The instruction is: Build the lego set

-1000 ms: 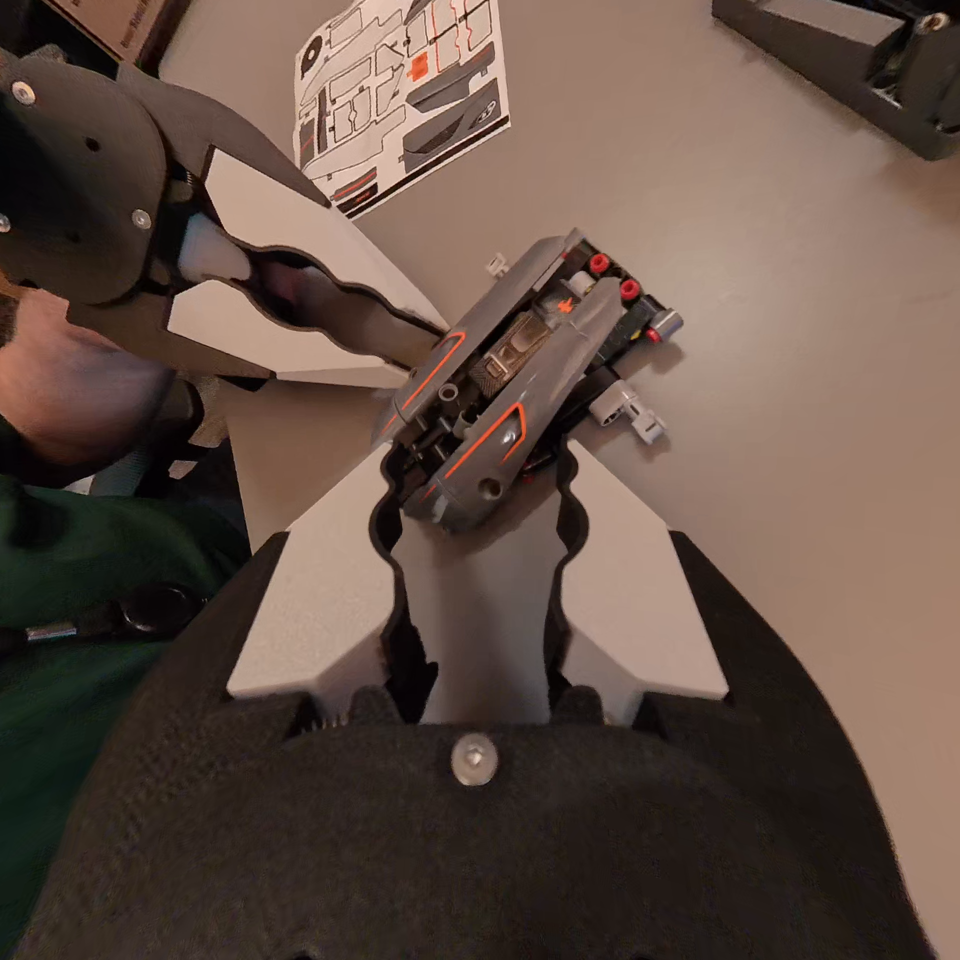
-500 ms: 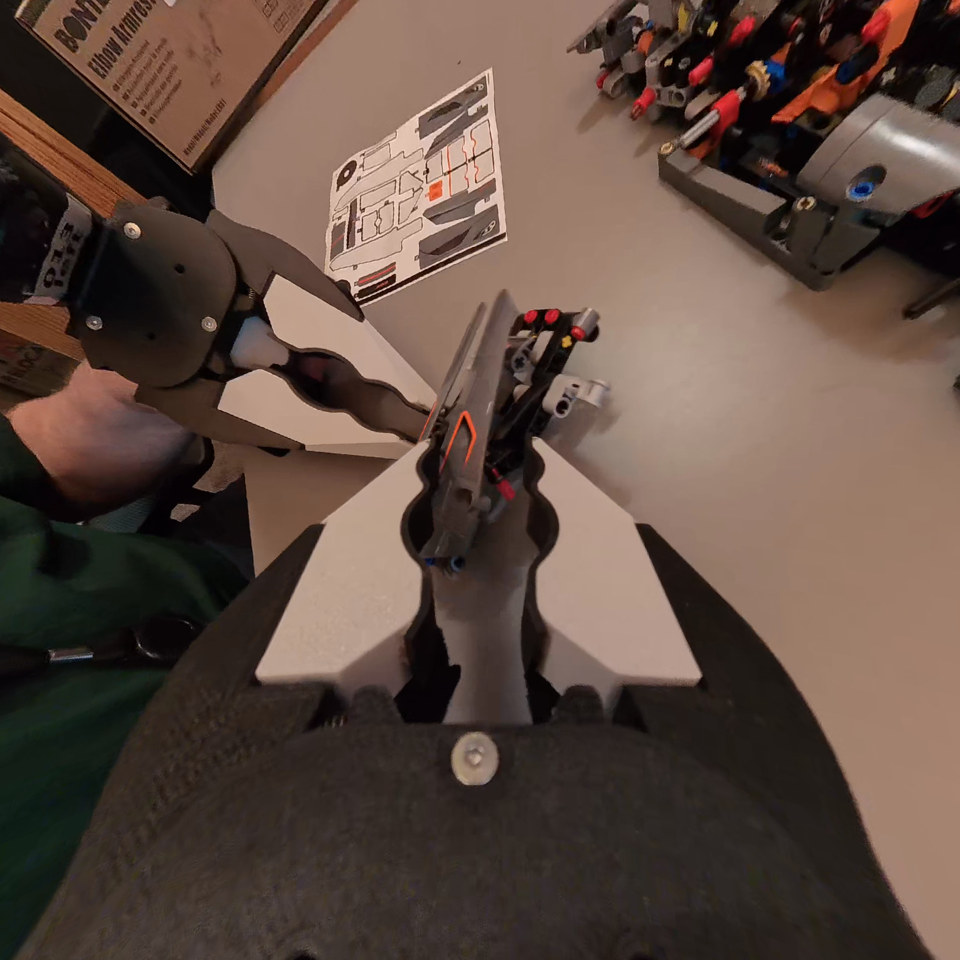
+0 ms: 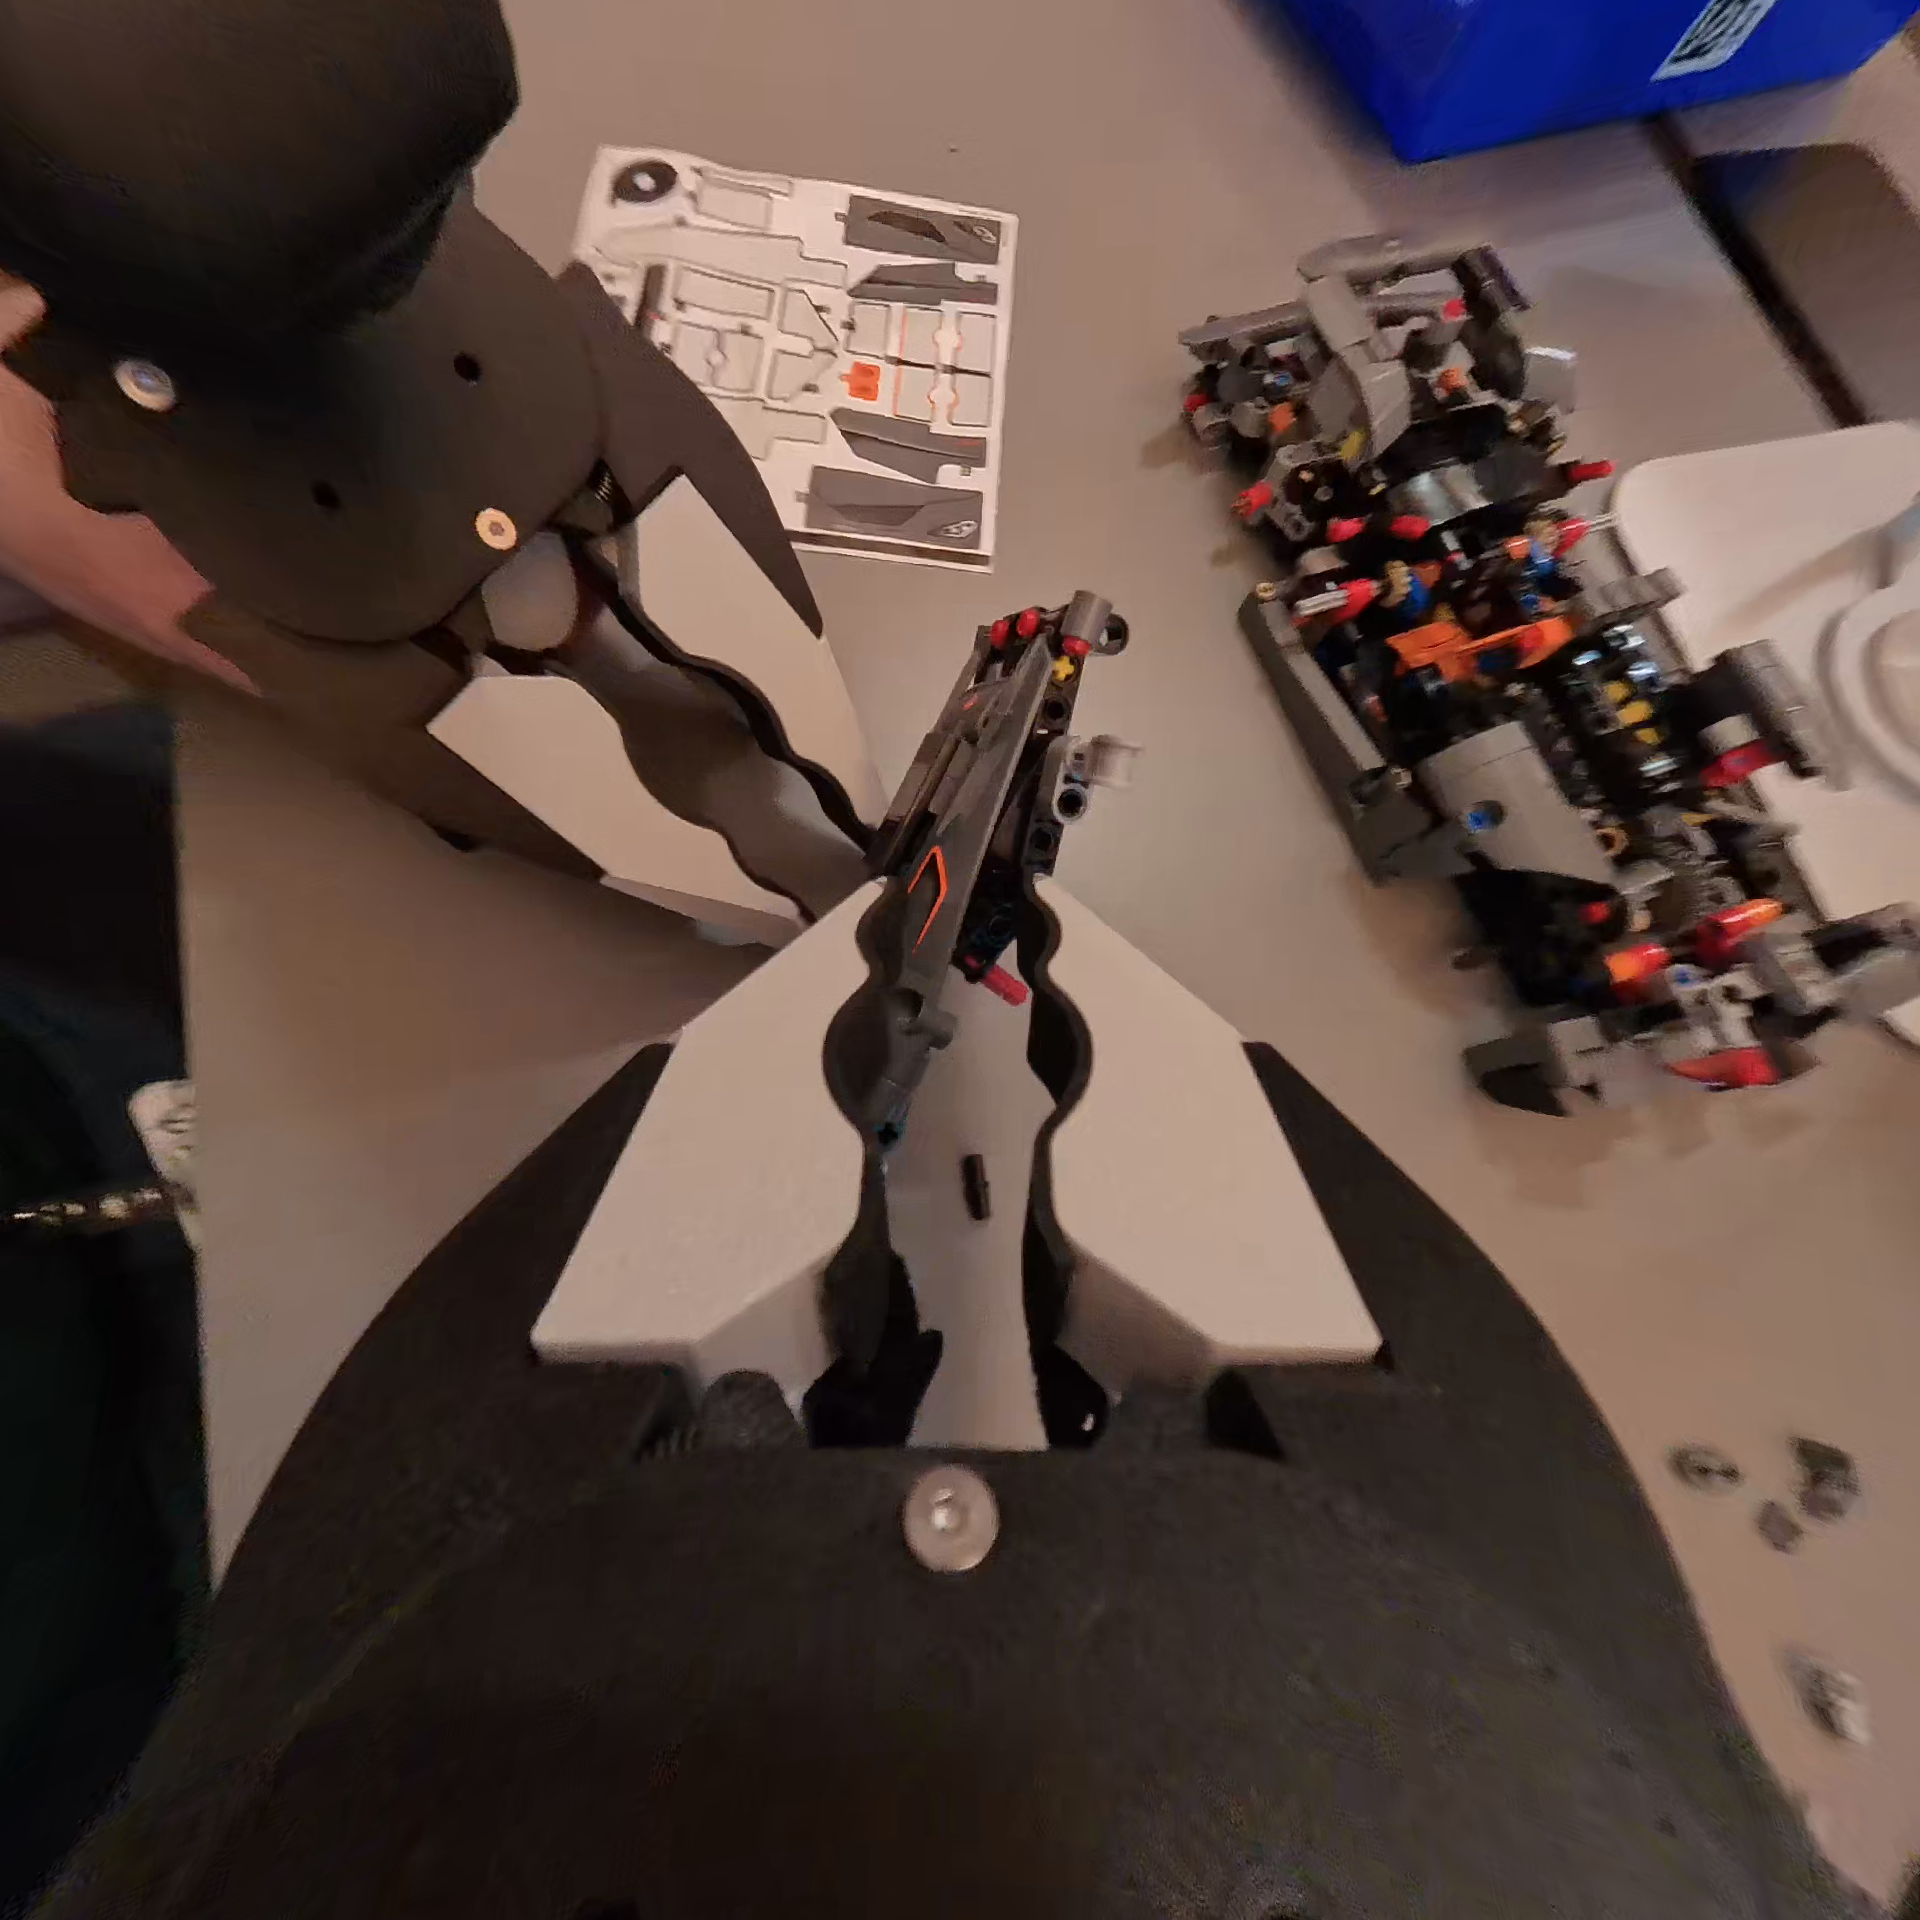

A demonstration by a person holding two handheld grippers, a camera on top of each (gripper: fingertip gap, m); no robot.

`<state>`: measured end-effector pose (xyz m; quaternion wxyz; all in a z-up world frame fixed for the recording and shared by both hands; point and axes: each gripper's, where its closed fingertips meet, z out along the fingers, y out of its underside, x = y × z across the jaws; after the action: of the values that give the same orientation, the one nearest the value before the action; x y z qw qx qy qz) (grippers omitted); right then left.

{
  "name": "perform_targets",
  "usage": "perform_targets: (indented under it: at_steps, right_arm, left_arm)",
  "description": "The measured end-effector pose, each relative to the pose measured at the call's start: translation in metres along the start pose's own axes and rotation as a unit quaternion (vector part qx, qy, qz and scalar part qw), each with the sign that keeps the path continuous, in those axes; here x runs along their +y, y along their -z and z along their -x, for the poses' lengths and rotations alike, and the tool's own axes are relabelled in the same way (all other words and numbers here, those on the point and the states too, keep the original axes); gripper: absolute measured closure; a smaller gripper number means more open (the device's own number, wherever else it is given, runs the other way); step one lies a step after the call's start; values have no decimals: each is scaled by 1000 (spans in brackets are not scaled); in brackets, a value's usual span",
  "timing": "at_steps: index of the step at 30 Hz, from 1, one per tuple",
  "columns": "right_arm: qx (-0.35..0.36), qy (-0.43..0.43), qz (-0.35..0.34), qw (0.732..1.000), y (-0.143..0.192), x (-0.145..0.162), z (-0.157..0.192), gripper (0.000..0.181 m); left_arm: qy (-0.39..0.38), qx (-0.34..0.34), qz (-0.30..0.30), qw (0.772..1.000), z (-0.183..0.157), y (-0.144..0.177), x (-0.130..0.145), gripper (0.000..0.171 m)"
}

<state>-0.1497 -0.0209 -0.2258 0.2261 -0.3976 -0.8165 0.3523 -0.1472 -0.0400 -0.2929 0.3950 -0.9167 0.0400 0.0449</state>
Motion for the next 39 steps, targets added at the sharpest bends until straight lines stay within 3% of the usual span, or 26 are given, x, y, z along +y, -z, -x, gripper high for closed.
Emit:
perform_targets:
  at_steps: [7,8,11,13,19,28,33,39]
  right_arm:
    - [90,140,33,986,5,2,-15,171]
    - [94,172,38,980,6,2,-12,181]
    - [86,253,58,962,1,8,3,181]
    - [70,259,84,960,-7,22,11,181]
    - [54,185,45,980,8,28,18,181]
    - [51,25,57,997,26,65,-10,164]
    - [40,12,67,997,18,68,-12,161]
    - [15,-16,60,998,16,66,-9,161]
  left_arm:
    - [22,-23,-12,999,22,7,0,140]
    - [29,-25,-20,999,26,11,0,140]
    - [28,-29,-48,998,33,23,-4,137]
    - [8,-36,-53,998,36,28,-6,136]
    - [-78,-40,-17,996,37,26,2,128]
    - [-70,35,-18,997,17,13,-2,98]
    - [-72,30,-7,997,11,0,-2,114]
    - [-61,24,-18,998,11,0,-5,115]
